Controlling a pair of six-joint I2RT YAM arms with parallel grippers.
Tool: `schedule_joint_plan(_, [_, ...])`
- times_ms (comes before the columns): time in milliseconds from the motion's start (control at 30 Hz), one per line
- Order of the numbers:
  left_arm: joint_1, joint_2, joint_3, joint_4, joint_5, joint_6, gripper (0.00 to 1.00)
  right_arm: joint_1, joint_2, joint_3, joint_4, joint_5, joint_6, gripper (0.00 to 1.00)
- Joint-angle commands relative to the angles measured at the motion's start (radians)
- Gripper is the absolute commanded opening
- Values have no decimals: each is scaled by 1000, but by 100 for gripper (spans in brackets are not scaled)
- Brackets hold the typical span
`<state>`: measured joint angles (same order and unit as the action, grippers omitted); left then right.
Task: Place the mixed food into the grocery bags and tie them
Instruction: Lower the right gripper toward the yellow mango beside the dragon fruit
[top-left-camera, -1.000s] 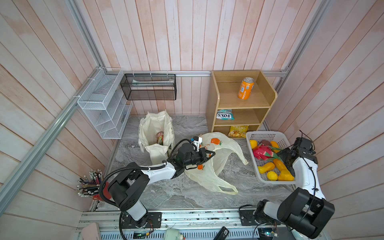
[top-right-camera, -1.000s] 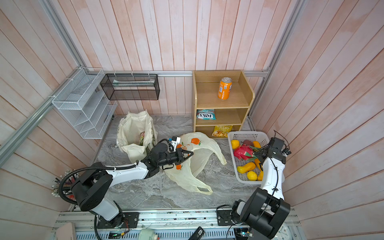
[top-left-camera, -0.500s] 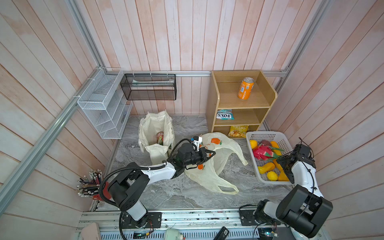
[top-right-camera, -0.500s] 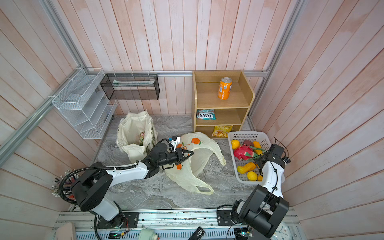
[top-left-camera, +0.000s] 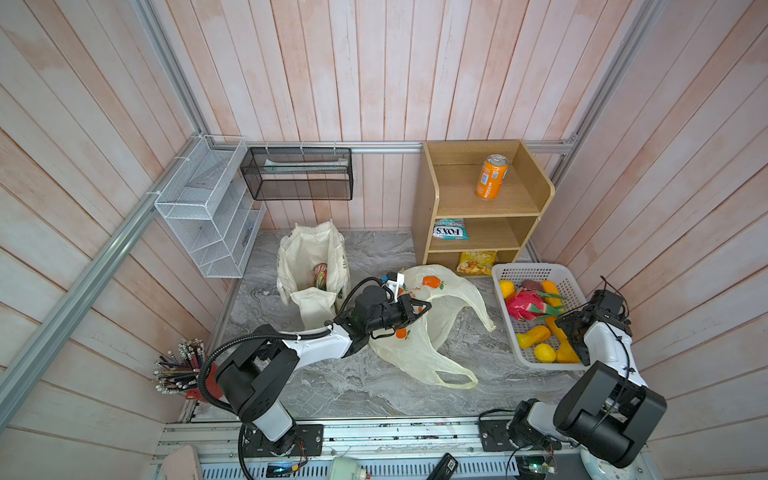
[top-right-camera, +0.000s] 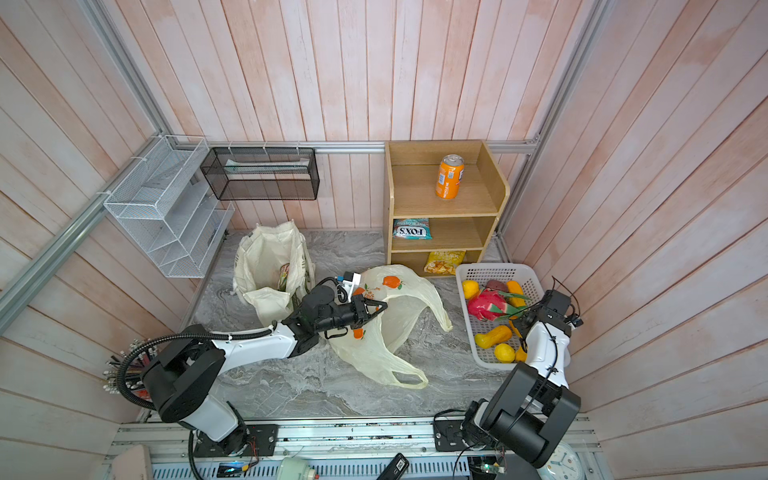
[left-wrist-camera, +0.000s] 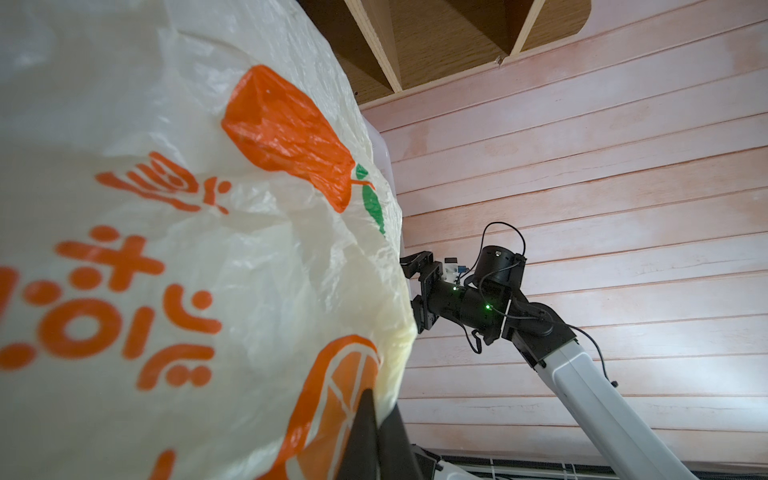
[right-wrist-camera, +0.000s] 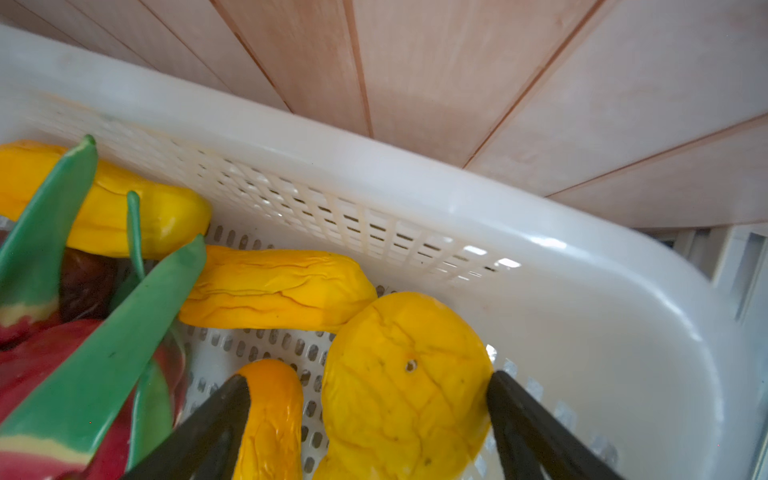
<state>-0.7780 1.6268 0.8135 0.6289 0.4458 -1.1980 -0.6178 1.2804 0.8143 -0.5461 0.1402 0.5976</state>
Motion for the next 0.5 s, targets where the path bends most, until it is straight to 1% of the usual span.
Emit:
schedule_joint_plan(0, [5, -9, 28, 41, 11, -1, 0, 5, -3, -16, 1, -177, -9, 87])
schedule_joint_plan(133, [5, -2, 31, 48, 14, -3, 0, 7, -89, -45, 55, -328, 23, 80])
schedule_joint_plan(200, [5, 2, 30, 53, 14, -5, 0, 15, -120, -51, 76, -375, 49, 77])
schedule_joint_plan(367, [6, 7, 32, 60, 18, -7, 0, 67, -138, -32, 117, -465, 70, 76])
schedule_joint_plan(467, [5, 12, 35, 63, 23, -7, 0, 119, -125, 24, 78, -452, 55, 75])
